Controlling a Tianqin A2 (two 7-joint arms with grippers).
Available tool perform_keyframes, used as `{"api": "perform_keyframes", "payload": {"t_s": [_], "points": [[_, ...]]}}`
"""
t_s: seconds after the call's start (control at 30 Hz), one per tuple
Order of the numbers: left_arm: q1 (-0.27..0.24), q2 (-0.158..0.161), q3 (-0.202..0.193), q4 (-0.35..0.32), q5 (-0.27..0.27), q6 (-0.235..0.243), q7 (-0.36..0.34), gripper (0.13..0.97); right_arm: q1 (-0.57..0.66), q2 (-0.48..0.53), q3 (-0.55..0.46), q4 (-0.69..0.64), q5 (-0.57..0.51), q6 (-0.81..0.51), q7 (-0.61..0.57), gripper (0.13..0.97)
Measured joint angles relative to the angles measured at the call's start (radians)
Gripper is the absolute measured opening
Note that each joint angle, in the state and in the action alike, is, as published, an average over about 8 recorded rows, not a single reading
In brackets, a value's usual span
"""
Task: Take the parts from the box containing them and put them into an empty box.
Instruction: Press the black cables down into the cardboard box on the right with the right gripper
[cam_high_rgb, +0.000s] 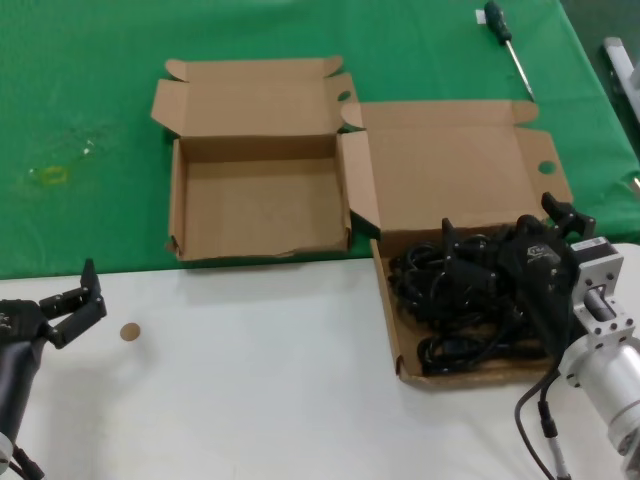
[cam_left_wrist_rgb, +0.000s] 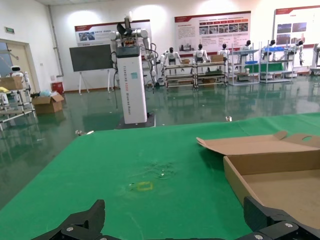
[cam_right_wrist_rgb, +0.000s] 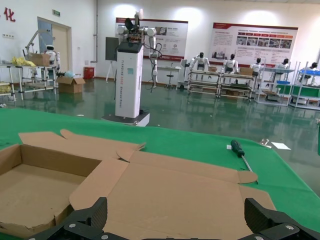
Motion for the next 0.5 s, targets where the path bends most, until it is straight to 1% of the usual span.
{"api": "perform_keyframes", "payload": {"t_s": [0.5], "points": [[0.0, 0.0, 0.0, 0.0, 0.0, 0.0, 0.0, 0.966, 0.0, 0.0, 0.0, 0.0, 0.0, 0.0, 0.0, 0.966]]}}
